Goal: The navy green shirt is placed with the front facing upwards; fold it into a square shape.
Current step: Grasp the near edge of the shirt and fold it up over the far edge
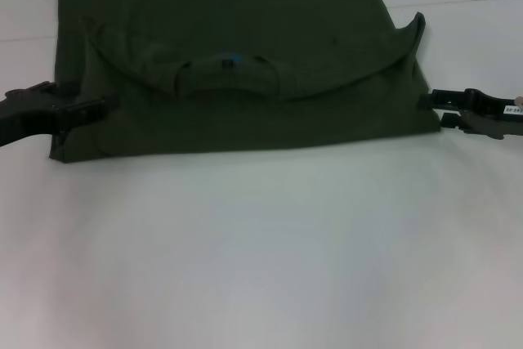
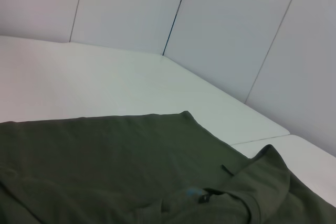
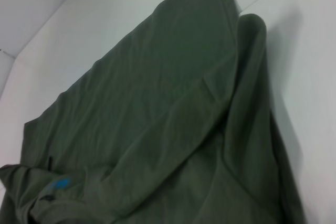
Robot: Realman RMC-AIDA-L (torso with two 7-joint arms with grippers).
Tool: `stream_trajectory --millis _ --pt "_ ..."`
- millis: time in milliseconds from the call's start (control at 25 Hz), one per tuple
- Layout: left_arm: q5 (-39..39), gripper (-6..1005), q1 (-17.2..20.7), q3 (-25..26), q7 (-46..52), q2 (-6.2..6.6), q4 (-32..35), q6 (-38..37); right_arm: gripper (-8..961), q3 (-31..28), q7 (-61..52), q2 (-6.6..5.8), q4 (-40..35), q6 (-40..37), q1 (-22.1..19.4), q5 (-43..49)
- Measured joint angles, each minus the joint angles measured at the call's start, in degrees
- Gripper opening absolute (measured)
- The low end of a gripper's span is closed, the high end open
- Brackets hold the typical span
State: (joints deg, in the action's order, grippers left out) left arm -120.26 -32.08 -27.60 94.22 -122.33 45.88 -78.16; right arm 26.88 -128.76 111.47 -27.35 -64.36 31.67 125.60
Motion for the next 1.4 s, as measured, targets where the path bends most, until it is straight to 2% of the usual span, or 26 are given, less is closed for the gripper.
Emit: stream_trajectory --millis 520,1080,1400 --pt "0.1 888 -0.2 0.2 0.0 0.08 0.0 0.7 671 0.0 0.2 0.65 0.0 2.4 0.2 0.1" --pt "0.1 887 -0.3 0.2 0.0 0.17 0.0 0.8 640 0.0 1.6 2.42 0.0 3.8 0.8 -0.3" --pt "0.1 887 -0.2 0.2 0.0 0.17 0.0 0.8 622 -0.2 1.7 2.51 0.0 3.5 0.9 -0.4"
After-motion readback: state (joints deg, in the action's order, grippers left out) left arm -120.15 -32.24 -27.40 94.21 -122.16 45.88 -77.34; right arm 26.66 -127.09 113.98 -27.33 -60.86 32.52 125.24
